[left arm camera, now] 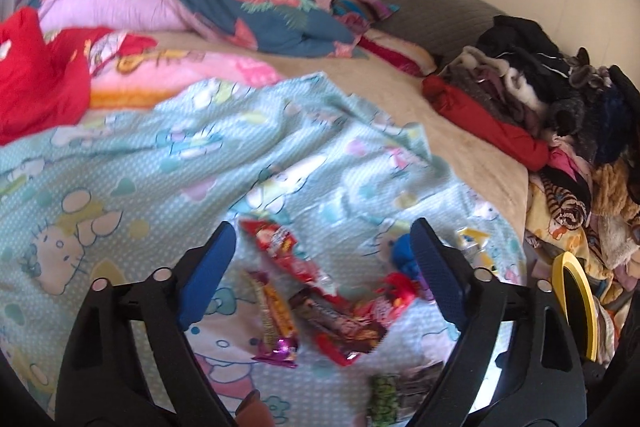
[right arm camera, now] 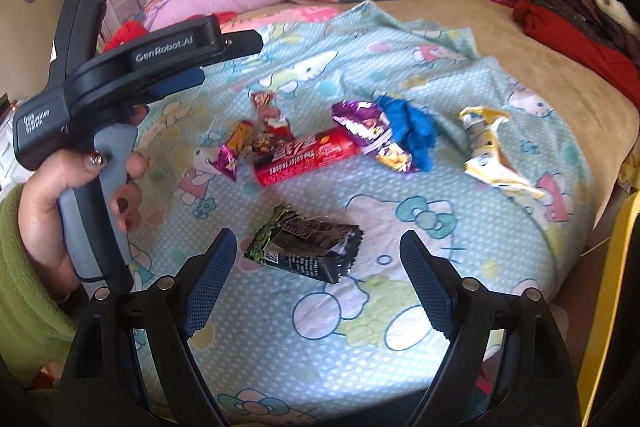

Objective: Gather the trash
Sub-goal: 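Grasp the dark wrapper with the right tool while the left grasps a red wrapper, then carry both wrappers over the yellow bin and open both tools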

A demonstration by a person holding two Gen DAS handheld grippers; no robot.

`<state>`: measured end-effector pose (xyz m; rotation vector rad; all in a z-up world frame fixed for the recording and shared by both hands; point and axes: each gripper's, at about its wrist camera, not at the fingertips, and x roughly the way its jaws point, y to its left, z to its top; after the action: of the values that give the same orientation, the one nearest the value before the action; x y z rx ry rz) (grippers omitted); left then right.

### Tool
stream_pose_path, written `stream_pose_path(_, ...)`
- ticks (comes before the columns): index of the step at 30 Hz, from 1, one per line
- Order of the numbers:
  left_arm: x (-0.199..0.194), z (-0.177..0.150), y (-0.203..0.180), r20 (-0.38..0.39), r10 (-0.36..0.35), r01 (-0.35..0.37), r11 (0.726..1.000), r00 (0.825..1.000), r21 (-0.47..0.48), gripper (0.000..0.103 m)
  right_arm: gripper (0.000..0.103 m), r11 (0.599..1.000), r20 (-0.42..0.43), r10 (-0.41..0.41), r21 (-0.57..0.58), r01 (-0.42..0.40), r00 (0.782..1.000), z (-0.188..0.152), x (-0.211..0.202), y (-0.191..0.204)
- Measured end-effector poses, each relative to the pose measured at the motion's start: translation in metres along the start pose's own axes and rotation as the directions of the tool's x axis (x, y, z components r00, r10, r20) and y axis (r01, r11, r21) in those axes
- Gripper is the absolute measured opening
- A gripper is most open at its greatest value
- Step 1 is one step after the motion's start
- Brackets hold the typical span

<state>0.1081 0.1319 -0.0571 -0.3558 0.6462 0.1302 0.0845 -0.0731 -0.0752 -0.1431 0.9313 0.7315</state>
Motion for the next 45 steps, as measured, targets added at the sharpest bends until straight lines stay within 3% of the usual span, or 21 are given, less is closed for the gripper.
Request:
stream_pose_path(5, 0.026, -0.001, 0.016, -0.108, -0.017, 0.01, 0.998, 0.994, -0.061, 0.063, 0.081, 1.0, -0.062, 0.011, 0.014, -0.01, 0.998, 0.001, 0.026, 0.001)
stream_pose_path(10, 0.051, -0.004, 0.026, -0.187, -0.014, -0.006, 0.995, 0.982, -0.103, 0.057, 0.075, 0.999, -0.125, 0.019, 0.03, -0.015, 0.992, -0.004, 0.048, 0.0)
stream_pose_path(19, 0.079, -0.006, 0.038, -0.259, -0.023, -0.024, 0.984, 0.966, -0.179, 0.033, 0.049, 0.998, -0.117, 0.043, 0.054, -0.037, 0.992, -0.003, 0.052, -0.005)
stream_pose_path(24, 0.076, -0.003, 0.038, -0.25, -0.045, -0.005, 0.981, 0.967, -0.195, 0.025, 0.03, 0.995, -0.089, 0.069, 0.071, -0.063, 0.994, -0.001, 0.044, -0.01)
stream_pose_path(25, 0.075, -0.002, 0.038, -0.246, -0.05, 0.0, 0.98, 0.968, -0.197, 0.023, 0.015, 0.995, -0.086, 0.077, 0.065, -0.072, 0.993, -0.001, 0.043, -0.009)
stream_pose_path(33, 0.05, 0.008, 0.024, -0.178, -0.099, 0.063, 0.979, 0.979, -0.196, 0.019, 0.01, 0.995, -0.015, 0.098, 0.018, -0.097, 0.995, 0.003, 0.026, -0.006)
stream_pose_path(45, 0.015, 0.026, -0.006, -0.082, -0.155, 0.139, 0.976, 0.985, -0.166, 0.018, 0.01, 0.995, 0.079, 0.095, 0.003, -0.095, 0.992, 0.012, -0.017, -0.019)
